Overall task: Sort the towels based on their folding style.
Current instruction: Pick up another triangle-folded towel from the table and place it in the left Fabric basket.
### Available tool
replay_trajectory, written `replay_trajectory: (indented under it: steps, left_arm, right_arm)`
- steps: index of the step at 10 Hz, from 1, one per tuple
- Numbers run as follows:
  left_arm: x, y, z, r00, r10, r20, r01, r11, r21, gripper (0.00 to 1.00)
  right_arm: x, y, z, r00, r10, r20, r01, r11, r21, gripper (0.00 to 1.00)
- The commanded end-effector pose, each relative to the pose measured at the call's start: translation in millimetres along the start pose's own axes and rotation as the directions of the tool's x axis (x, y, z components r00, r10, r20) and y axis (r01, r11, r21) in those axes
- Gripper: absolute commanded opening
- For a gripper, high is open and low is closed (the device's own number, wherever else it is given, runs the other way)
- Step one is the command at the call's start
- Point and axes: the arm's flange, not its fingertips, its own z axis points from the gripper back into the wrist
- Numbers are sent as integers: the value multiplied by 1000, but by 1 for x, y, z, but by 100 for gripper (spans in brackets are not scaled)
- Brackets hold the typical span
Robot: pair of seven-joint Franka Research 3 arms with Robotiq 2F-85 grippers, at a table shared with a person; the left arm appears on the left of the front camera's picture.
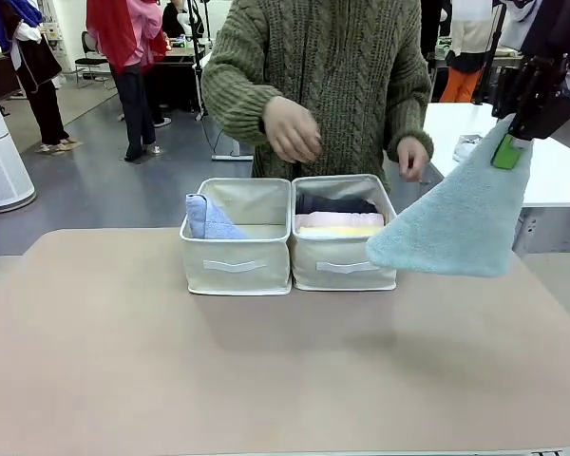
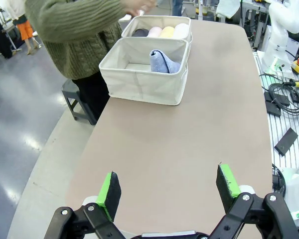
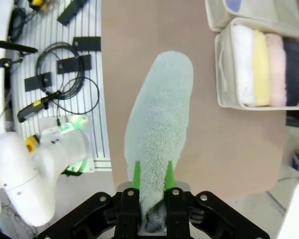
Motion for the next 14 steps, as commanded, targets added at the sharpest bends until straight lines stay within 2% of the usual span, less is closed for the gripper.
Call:
replay_trajectory:
  steps: [1,3,5,7,9,12,13,14]
  left_arm:
    - [0,-2,0,1000,-8,15,8,1000,2,100]
    - [0,-2,0,1000,-8,15,8,1000,2,100]
    - [0,-2,0,1000,-8,15,8,1000,2,100]
    - [0,-2,0,1000,-8,15,8,1000,2,100]
    - [0,-2,0,1000,-8,15,8,1000,2,100]
    - [0,-2,0,1000,-8,15,8,1000,2,100]
    - [0,-2,0,1000,-8,15,8,1000,2,100]
    - [0,-2,0,1000,-8,15,8,1000,2,100]
  right_arm:
    - [35,-15,-5,997,8,-80,-13,997,-71,19]
    - [105,-56,-13,989,58,-133,-78,986,-149,19]
    - [163,-101,-21,981,33,-193,-75,974,-216,19]
    - [197,-125,-21,992,22,-121,-55,959,-278,19]
    - [217,-143,-27,997,41,-66,-59,955,-290,19]
    - [229,-154,-34,994,94,52,-82,975,-205,19]
    - [222,-150,-34,997,66,-33,-72,962,-265,19]
    - [222,-150,-34,997,66,-33,-72,962,-265,19]
